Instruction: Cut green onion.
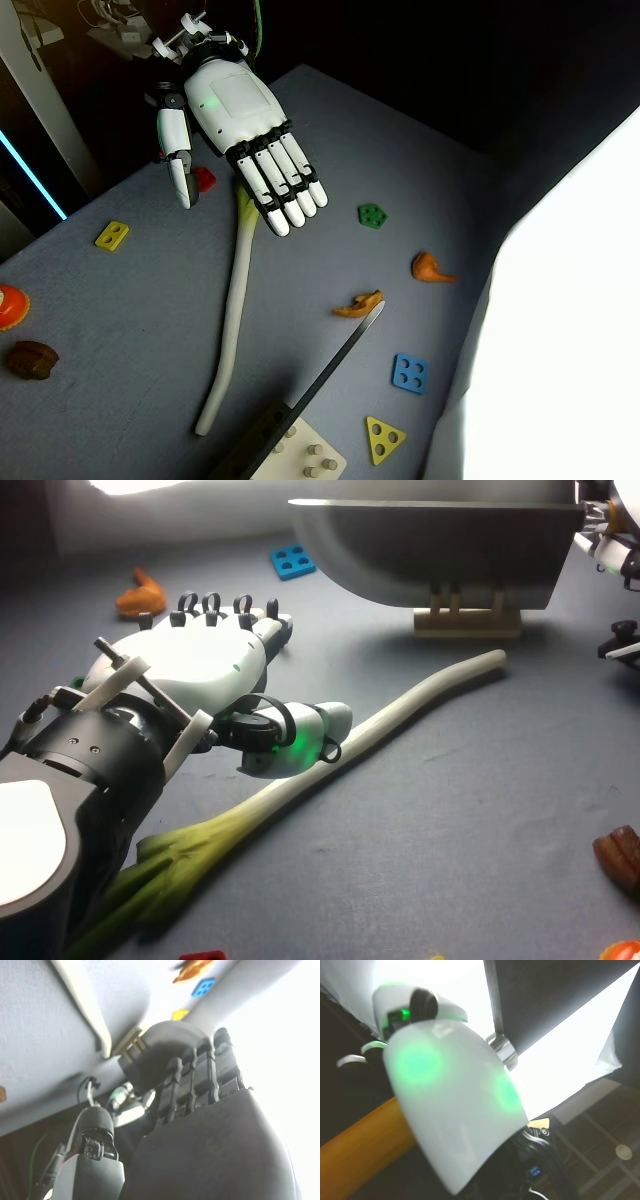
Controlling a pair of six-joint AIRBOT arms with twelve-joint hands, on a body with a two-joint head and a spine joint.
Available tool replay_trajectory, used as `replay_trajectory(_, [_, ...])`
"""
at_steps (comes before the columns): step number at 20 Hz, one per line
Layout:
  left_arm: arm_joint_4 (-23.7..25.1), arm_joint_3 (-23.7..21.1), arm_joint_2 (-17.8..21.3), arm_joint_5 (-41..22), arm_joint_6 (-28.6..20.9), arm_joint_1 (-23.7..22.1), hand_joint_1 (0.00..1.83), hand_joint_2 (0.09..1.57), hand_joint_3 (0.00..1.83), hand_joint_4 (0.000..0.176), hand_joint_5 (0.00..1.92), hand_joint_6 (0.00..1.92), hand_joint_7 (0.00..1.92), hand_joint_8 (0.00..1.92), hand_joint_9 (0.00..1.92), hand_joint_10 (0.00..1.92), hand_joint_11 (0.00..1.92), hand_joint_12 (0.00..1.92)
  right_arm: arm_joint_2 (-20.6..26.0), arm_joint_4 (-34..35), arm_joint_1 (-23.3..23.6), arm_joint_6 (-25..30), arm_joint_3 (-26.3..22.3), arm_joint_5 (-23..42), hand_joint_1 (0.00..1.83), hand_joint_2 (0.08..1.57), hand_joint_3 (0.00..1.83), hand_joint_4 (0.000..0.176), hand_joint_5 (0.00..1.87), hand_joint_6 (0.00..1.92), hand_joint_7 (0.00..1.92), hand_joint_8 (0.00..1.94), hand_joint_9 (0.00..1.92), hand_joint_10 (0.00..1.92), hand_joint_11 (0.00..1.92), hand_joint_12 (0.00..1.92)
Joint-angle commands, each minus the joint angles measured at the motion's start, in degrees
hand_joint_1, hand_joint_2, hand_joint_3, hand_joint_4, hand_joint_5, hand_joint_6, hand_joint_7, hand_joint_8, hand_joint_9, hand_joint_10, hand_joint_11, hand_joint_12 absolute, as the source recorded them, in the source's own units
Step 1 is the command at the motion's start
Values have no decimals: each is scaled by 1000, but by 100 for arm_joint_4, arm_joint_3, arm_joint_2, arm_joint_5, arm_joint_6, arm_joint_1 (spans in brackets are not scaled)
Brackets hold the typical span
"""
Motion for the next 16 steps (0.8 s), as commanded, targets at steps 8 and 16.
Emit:
replay_trajectory(8, [464, 15, -16, 210, 5, -89, 92, 1267, 0, 0, 99, 9, 62, 4, 13, 4, 0, 0, 126, -82, 35, 2, 46, 575, 960, 950, 0, 8, 140, 101, 227, 35, 174, 199, 0, 782])
replay_trajectory(16, [466, 12, -17, 210, 5, -87, 80, 1271, 2, 0, 74, 2, 45, 0, 1, 0, 0, 0, 262, -294, 208, 2, 44, 357, 973, 916, 0, 40, 1, 0, 21, 5, 42, 12, 0, 0])
